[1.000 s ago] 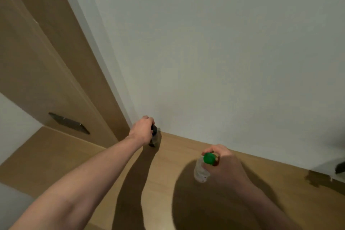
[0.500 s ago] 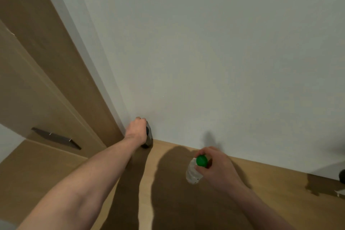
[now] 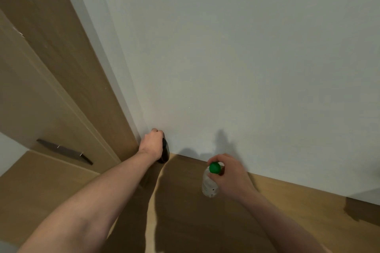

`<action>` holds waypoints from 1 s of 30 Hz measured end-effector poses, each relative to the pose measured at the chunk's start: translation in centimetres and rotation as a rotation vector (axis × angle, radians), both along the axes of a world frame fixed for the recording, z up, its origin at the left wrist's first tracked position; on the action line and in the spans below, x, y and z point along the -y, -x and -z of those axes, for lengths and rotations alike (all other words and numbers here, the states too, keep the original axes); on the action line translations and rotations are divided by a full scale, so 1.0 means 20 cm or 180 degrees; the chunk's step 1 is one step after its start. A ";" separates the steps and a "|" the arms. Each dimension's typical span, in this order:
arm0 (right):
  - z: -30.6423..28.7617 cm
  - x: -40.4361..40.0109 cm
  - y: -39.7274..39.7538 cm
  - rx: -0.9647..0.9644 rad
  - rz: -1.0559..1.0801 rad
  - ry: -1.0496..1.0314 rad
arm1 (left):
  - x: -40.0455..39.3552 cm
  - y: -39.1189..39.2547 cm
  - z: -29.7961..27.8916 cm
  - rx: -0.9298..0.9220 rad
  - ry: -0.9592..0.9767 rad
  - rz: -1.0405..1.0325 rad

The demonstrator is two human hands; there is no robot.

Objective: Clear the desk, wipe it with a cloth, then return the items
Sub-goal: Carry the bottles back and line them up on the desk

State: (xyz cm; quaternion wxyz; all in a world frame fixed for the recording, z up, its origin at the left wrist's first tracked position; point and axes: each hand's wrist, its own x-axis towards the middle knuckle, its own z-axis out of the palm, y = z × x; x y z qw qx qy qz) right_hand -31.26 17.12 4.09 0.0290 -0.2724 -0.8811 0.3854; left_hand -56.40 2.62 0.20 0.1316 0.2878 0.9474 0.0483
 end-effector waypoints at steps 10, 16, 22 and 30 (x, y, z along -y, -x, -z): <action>0.14 0.04 0.45 -0.0306 -0.0008 -0.0043 | 0.23 -0.21 -0.12 0.0488 -0.0843 0.0051; 0.19 0.10 0.70 -0.0333 0.0063 0.0073 | 0.39 -0.31 -0.11 0.0515 -0.0844 0.0013; 0.24 0.16 0.80 -0.0198 0.0167 0.0217 | 0.48 -0.30 -0.12 0.0593 -0.0807 -0.0017; 0.28 0.21 0.83 -0.0254 0.0309 0.0276 | 0.50 -0.30 -0.15 0.0762 -0.0716 0.0056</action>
